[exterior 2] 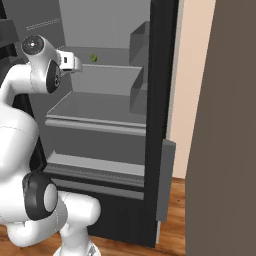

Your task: There is a bowl on the dining counter. Grab a lemon wedge from the fridge and place it in the bowl. Then get the liquor bottle and glass cup from the cabinet and place them next to the bowl.

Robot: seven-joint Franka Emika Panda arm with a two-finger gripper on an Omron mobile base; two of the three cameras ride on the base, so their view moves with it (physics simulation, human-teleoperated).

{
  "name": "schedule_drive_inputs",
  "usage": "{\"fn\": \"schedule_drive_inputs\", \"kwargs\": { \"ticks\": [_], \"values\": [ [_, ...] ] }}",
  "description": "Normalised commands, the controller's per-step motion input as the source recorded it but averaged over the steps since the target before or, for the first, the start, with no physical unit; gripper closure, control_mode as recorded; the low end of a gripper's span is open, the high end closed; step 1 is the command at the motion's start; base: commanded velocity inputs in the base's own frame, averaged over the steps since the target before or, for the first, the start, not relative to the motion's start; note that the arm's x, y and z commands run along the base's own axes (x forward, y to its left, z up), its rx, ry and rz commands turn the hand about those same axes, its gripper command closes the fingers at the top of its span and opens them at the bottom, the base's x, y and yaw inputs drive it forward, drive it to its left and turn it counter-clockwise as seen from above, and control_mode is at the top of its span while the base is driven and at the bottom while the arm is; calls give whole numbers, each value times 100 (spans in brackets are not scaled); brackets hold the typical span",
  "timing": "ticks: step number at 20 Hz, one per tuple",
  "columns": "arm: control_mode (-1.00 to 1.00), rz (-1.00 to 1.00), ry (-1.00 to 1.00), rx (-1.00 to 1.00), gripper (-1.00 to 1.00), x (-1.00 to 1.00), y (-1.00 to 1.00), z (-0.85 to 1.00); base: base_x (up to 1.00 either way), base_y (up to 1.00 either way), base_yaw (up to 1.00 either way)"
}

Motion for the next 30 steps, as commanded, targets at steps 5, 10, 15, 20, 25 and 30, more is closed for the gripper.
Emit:
{"fn": "schedule_drive_inputs", "kwargs": {
  "ticks": [5,10,15,20,25,30],
  "values": [
    [100,0,0,0,-100,0,0,0,32,0,-6],
    [100,0,0,0,-100,0,0,0,55,0,-8],
    [100,0,0,0,-100,0,0,0,54,1,-8],
    [100,0,0,0,-100,0,0,0,62,11,-7],
    [100,0,0,0,-100,0,0,0,47,10,-3],
    [100,0,0,0,-100,0,0,0,29,9,0]
  ]
}}
